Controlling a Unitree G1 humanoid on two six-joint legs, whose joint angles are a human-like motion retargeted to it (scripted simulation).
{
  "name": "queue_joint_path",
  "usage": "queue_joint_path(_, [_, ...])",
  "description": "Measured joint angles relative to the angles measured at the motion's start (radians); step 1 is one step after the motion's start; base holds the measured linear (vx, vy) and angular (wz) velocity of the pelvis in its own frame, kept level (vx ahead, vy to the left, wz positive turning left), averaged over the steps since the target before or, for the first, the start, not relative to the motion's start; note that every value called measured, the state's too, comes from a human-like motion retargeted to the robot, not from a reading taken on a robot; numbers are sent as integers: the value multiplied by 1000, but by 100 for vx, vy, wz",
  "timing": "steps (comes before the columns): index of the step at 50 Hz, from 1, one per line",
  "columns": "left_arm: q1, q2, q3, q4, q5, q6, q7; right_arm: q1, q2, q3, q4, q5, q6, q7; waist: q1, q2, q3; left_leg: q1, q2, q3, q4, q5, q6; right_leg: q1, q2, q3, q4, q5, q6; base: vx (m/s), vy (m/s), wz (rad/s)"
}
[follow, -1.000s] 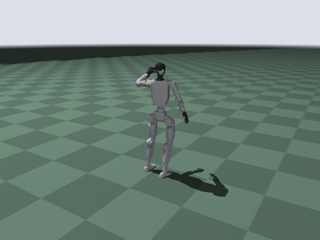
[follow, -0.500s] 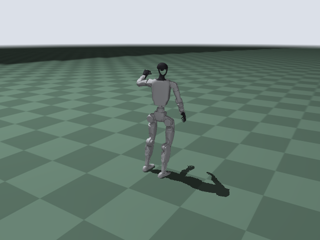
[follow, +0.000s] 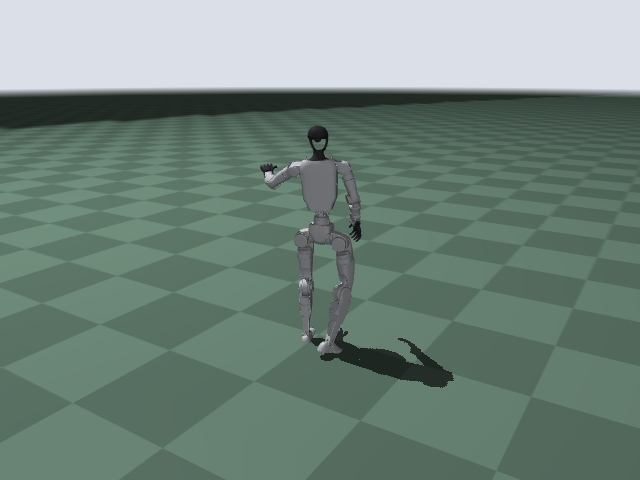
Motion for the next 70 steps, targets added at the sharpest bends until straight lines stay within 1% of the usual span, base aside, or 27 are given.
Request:
queue_joint_path(2, [-6, -19, -13, -8, 16, 8, 5, 18, -6, 9, -2, -33, 2, -2, -7, -7, -8, 23, 7, -55, -14, -1, -1, -85, -22, 19, 204, 23, -35, 27, 4, 135])
queue_joint_path(5, [-9, -44, -35, -19, 30, 13, 11, 41, -18, 20, 13, -59, 4, -18, -22, -19, -19, 42, 13, -144, -25, -2, -3, -214, -29, 83, 422, 33, -57, 26, -1, 152])
queue_joint_path(7, [-10, -57, -55, -19, 18, -1, 26, 58, -24, 28, 32, -62, -1, -35, -33, -33, -19, 53, 12, -206, -20, -11, 1, -276, -37, 119, 492, 30, -50, 25, -5, 162])
queue_joint_path(9, [-13, -71, -75, -18, 21, 5, 14, 66, -36, 34, 58, -44, 0, -37, -43, -24, -22, 49, 26, -271, -16, -8, -5, -324, -13, 166, 477, 23, -76, 21, -6, 165])
queue_joint_path(12, [-28, -89, -113, -10, 2, -5, 17, 86, -51, 41, 88, -15, -6, -43, -59, -22, -17, 48, 37, -370, -1, -15, -5, -362, 2, 238, 398, 33, -87, 23, -11, 172])
queue_joint_path(15, [-53, -109, -155, 1, -27, -22, 32, 114, -62, 34, 103, 8, -10, -45, -80, -21, -2, 56, 42, -477, 7, -24, -5, -358, 13, 337, 251, 63, -71, 24, -16, 186])
queue_joint_path(18, [-78, -136, -188, 7, -60, -47, 64, 149, -73, 13, 99, 16, -10, -48, -104, -22, 29, 84, 37, -585, 7, -37, -4, -296, 5, 458, 54, 102, -23, 24, -21, 194])
queue_joint_path(22, [-116, -172, -224, 23, -96, -78, 101, 178, -80, -20, 88, 10, -3, -48, -121, -40, 71, 130, 20, -706, -8, -57, -9, -183, -57, 587, -214, 123, 43, 26, -30, 167])
queue_joint_path(24, [-132, -183, -238, 33, -106, -87, 110, 181, -79, -31, 83, 5, 1, -45, -117, -52, 84, 146, 15, -747, -15, -67, -14, -144, -96, 599, -307, 116, 65, 25, -39, 121])
queue_joint_path(26, [-141, -189, -244, 41, -109, -94, 112, 177, -79, -37, 77, 2, 4, -40, -106, -60, 91, 155, 16, -778, -18, -76, -17, -119, -126, 577, -367, 114, 78, 23, -45, 86])
queue_joint_path(30, [-133, -180, -231, 53, -112, -100, 105, 151, -79, -37, 64, -5, 5, -33, -79, -66, 92, 154, 31, -822, -3, -83, -8, -84, -144, 505, -423, 156, 88, 19, -52, 52])
queue_joint_path(33, [-108, -169, -205, 61, -118, -100, 89, 116, -82, -32, 56, -9, 6, -29, -66, -55, 93, 129, 50, -805, 60, -70, 7, -61, -121, 463, -422, 168, 88, 14, -57, 40])
queue_joint_path(35, [-87, -165, -188, 66, -123, -97, 71, 91, -86, -29, 55, -13, 8, -25, -64, -42, 94, 92, 64, -733, 142, -59, 19, -47, -95, 435, -408, 154, 92, 11, -56, 51])
queue_joint_path(37, [-69, -163, -178, 68, -128, -94, 47, 66, -92, -29, 57, -15, 12, -23, -72, -30, 91, 33, 85, -595, 252, -61, 37, -37, -69, 403, -391, 139, 98, 9, -53, 66])
queue_joint_path(40, [-59, -161, -178, 73, -131, -83, 10, 20, -104, -30, 68, -8, 25, -21, -88, -21, 80, -55, 114, -354, 403, -97, 74, -34, -41, 352, -382, 136, 108, 4, -47, 72])
queue_joint_path(42, [-70, -158, -189, 80, -120, -56, -18, -18, -111, -23, 84, 10, 43, -18, -91, -29, 65, -92, 87, -248, 443, -116, 79, -47, -37, 327, -389, 151, 112, 0, -40, 58])
queue_joint_path(45, [-68, -156, -192, 81, -94, -64, -33, -33, -123, -36, 89, 15, 30, -26, -82, -20, 33, -80, 14, -151, 407, -179, 73, -53, -16, 308, -403, 152, 132, 6, -25, 30])
queue_joint_path(48, [-86, -149, -202, 79, -77, -59, -40, -39, -139, -41, 85, 30, 24, -28, -68, -2, 16, -47, -60, -152, 279, -172, 42, -49, 21, 283, -424, 160, 133, 4, -22, 31])
queue_joint_path(50, [-109, -142, -214, 75, -72, -55, -40, -35, -150, -43, 73, 44, 19, -29, -66, 11, 9, -19, -84, -172, 178, -143, 30, -44, 47, 256, -431, 160, 133, 2, -19, 54])
queue_joint_path(53, [-151, -120, -243, 65, -72, -48, -33, -11, -159, -46, 38, 65, 12, -38, -76, 19, 10, 12, -79, -219, 70, -79, 24, -37, 80, 205, -426, 150, 127, 0, -18, 70])
queue_joint_path(55, [-176, -99, -261, 55, -74, -47, -26, 14, -156, -49, 9, 71, 7, -47, -84, 12, 16, 25, -64, -249, 32, -48, 21, -42, 96, 184, -404, 139, 115, -2, -18, 67])
queue_joint_path(57, [-191, -74, -274, 44, -78, -48, -17, 42, -145, -50, -17, 65, 2, -59, -94, 0, 25, 33, -47, -275, 12, -29, 16, -59, 108, 197, -360, 126, 102, -3, -18, 58])
queue_joint_path(60, [-196, -40, -280, 34, -77, -55, -4, 83, -119, -43, -41, 31, -6, -79, -108, -16, 35, 40, -17, -306, -6, -8, 6, -109, 136, 291, -257, 99, 83, -5, -17, 42])
queue_joint_path(64, [-173, -20, -266, 41, -70, -64, 4, 118, -84, -19, -18, -25, -6, -103, -122, -21, 37, 33, 23, -331, -14, 8, 3, -177, 167, 450, -132, 53, 73, -4, -18, 27])
queue_joint_path(67, [-147, -27, -253, 56, -77, -69, 6, 134, -69, -2, 28, -40, 2, -112, -131, -19, 38, 32, 44, -350, -18, 14, 4, -183, 142, 503, -122, 50, 60, -1, -19, 29])
queue_joint_path(70, [-121, -43, -245, 74, -93, -78, 12, 146, -61, 3, 78, -33, 8, -112, -142, -18, 35, 35, 56, -372, -27, 20, 2, -157, 102, 557, -176, 70, 63, 1, -22, 35])
